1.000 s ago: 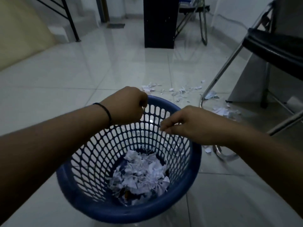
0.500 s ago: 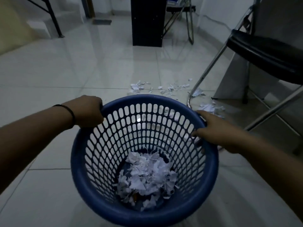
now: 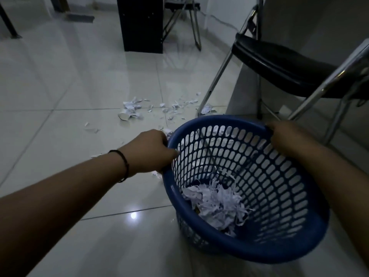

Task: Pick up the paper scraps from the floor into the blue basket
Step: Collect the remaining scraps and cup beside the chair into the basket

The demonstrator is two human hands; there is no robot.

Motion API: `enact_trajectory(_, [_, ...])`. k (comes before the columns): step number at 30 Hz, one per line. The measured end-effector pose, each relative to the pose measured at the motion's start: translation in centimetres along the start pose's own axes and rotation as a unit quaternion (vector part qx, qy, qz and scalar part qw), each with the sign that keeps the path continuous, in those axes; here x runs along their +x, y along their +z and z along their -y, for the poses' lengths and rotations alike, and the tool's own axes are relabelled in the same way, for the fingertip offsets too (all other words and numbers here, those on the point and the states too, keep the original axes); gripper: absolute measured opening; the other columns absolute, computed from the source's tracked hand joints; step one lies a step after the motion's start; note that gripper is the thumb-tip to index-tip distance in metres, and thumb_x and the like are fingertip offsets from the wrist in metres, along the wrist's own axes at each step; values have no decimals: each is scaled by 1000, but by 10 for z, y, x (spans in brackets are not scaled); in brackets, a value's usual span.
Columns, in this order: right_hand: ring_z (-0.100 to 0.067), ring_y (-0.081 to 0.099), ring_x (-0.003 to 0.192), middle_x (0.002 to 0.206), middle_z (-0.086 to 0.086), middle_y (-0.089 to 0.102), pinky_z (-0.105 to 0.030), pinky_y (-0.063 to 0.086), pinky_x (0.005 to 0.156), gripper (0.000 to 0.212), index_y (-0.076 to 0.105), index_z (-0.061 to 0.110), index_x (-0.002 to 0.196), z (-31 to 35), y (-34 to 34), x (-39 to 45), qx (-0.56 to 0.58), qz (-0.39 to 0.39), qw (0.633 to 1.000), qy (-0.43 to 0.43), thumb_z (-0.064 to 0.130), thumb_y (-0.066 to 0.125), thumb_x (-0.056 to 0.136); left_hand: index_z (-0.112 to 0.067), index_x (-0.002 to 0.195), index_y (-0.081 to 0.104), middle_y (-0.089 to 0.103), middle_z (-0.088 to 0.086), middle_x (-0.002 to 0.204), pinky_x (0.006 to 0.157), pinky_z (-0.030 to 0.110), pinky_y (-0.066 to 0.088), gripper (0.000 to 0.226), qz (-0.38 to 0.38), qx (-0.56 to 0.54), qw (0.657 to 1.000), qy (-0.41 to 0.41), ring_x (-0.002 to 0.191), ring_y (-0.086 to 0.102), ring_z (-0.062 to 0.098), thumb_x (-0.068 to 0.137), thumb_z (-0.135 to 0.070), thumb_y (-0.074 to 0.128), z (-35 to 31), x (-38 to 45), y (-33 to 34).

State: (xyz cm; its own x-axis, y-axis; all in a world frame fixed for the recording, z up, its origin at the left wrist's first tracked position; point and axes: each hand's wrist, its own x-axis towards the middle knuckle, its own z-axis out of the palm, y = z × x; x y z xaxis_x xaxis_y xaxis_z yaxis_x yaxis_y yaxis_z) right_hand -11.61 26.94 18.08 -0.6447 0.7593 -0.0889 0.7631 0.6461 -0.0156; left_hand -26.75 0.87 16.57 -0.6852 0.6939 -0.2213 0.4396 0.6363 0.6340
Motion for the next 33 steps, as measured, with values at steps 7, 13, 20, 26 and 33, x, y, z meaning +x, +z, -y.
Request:
enact_trajectory(7, [-33, 53, 107, 127, -17, 54, -36, 45, 81, 44, 50, 13, 130, 69, -35, 13, -102, -48, 992, -50, 36, 48, 93, -21, 88, 67, 72, -1, 85, 81, 38, 56, 31, -60, 22, 998, -10, 79, 68, 13, 86, -48, 53, 62, 19, -68])
enact_trajectory(13, [-36, 45, 123, 138, -16, 48, -38, 41, 98, 50, 47, 13, 134, 165, -62, 35, -91, -56, 987, -117, 40, 50, 92, -21, 118, 59, 66, -1, 109, 85, 27, 43, 38, -58, 138, 989, -20, 95, 56, 15, 87, -43, 55, 137, 49, -137])
enact_trajectory(20, [-31, 55, 104, 119, -16, 59, -32, 45, 80, 32, 58, 8, 116, 239, -57, 40, -81, -20, 991, -106, 26, 46, 93, -20, 126, 53, 64, 1, 118, 89, 28, 43, 42, 1, 222, 975, -3, 108, 57, 19, 90, -42, 53, 174, 74, -196])
enact_trajectory(26, [-32, 56, 104, 118, -13, 58, -42, 46, 91, 27, 57, 12, 109, 293, -41, 45, -67, 41, 992, -97, 25, 49, 86, -24, 132, 47, 66, -4, 113, 95, 31, 45, 41, 57, 293, 953, 50, 108, 56, 18, 93, -34, 50, 151, 108, -222])
enact_trajectory(33, [-31, 56, 107, 117, -10, 59, -42, 40, 95, 28, 58, 13, 109, 350, -25, 96, 24, 66, 995, -67, 16, 48, 83, -28, 129, 52, 67, -5, 110, 96, 32, 45, 36, 38, 350, 932, 86, 107, 54, 15, 94, -33, 47, 117, 143, -266])
